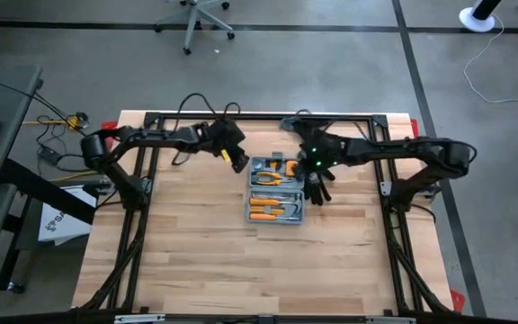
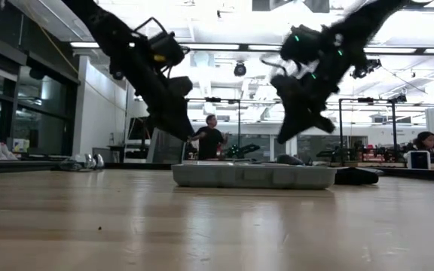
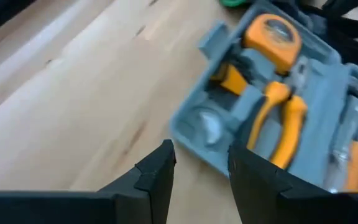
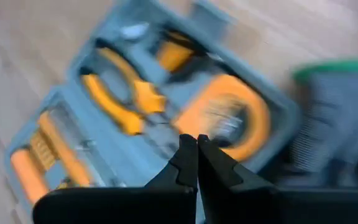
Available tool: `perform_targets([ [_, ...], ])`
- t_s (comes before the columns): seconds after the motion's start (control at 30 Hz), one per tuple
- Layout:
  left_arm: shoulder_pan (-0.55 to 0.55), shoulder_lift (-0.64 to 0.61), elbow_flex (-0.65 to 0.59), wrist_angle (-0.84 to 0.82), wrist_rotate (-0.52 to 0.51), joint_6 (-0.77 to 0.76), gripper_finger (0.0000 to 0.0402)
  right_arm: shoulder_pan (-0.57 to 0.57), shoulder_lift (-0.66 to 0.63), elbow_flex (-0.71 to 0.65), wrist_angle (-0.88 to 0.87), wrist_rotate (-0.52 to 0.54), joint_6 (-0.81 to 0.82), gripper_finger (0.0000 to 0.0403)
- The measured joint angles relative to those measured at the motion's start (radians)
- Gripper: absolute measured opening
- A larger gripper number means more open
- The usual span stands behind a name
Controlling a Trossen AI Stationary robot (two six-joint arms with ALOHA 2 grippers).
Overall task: Prefit tool cases
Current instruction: Close the gray toolbox
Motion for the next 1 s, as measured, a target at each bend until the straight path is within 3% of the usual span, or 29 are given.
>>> perform_targets([
  [0.27,0.062,0.062,0.003,-0.002,0.086,-0.004,0.0135,-0.15,0.004,-0.205,0.072,-0.038,0.07,0.0],
  [0.5,0.062,0.065,0.003,-0.001,0.085,0.011,0.0135,-0.244,-0.031,-0.269,0.059,0.092,0.184,0.0],
  [0.7,0.062,0.065,0.003,-0.001,0.082,0.011,0.0135,-0.226,-0.164,-0.24,0.005,0.241,0.194,0.0],
  [1.0,0.062,0.065,0.003,0.011,0.08,-0.006,0.0135,-0.121,-0.306,-0.219,-0.014,0.245,0.238,0.0],
])
